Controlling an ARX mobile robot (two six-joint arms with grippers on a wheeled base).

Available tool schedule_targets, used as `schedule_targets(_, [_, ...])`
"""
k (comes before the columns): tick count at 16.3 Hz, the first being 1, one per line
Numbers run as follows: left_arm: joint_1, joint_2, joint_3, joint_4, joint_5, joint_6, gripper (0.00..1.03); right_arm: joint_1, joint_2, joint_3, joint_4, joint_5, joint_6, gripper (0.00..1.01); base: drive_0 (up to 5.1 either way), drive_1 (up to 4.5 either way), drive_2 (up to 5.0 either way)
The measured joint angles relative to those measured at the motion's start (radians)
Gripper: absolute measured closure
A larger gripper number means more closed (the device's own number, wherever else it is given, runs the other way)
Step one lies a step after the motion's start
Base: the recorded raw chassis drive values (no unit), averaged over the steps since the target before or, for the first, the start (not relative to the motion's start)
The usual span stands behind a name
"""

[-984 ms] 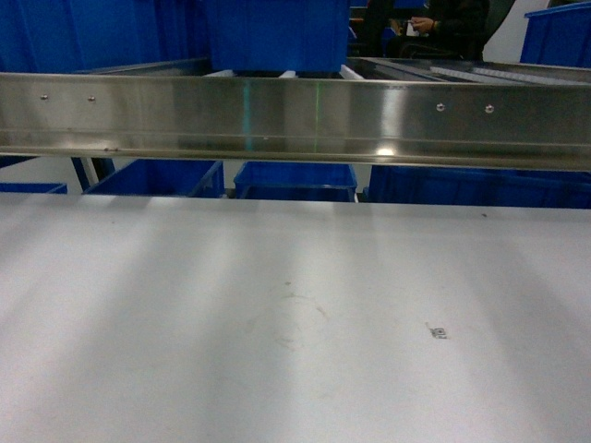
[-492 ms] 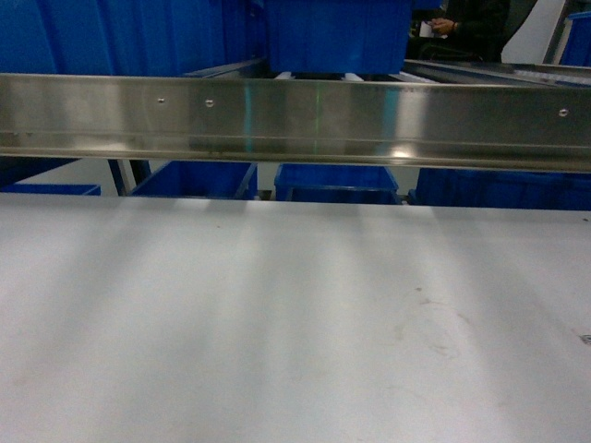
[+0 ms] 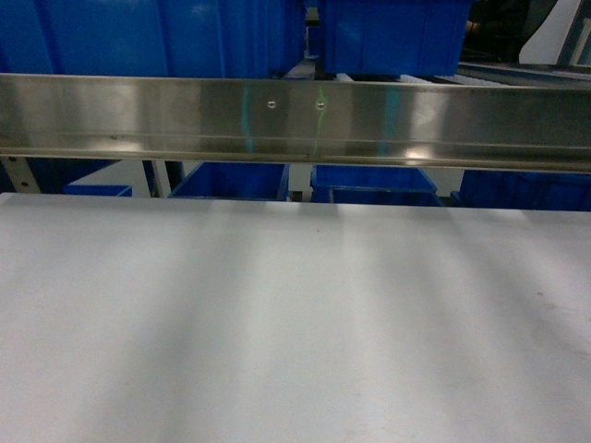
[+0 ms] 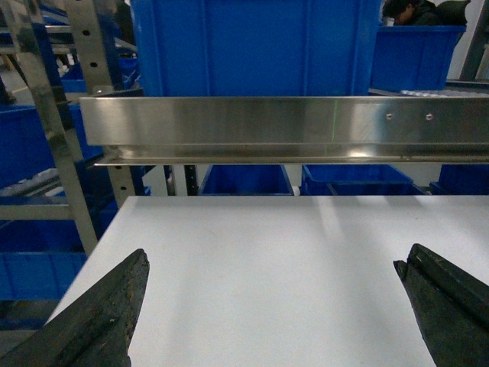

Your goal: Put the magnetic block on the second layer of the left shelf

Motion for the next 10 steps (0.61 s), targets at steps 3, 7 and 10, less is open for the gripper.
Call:
schedule_targets(3, [0.0, 0.0, 0.0, 0.002, 0.0, 0.0, 0.05, 0.0, 0.0, 0.0, 0.0, 0.0, 0.0, 0.68, -5.1, 2.4, 2.4])
schedule_targets(7, [0.0, 0.0, 0.0, 0.001, 0.0, 0.0, 0.05, 0.0, 0.002, 0.0, 0.0, 0.0, 0.0, 0.68, -5.1, 2.4, 2.4])
schedule_targets(10, [0.0, 0.0, 0.0, 0.001, 0.0, 0.0, 0.05, 0.0, 0.0, 0.0, -0.001, 0.0, 0.0, 0.68, -5.1, 2.4, 2.4])
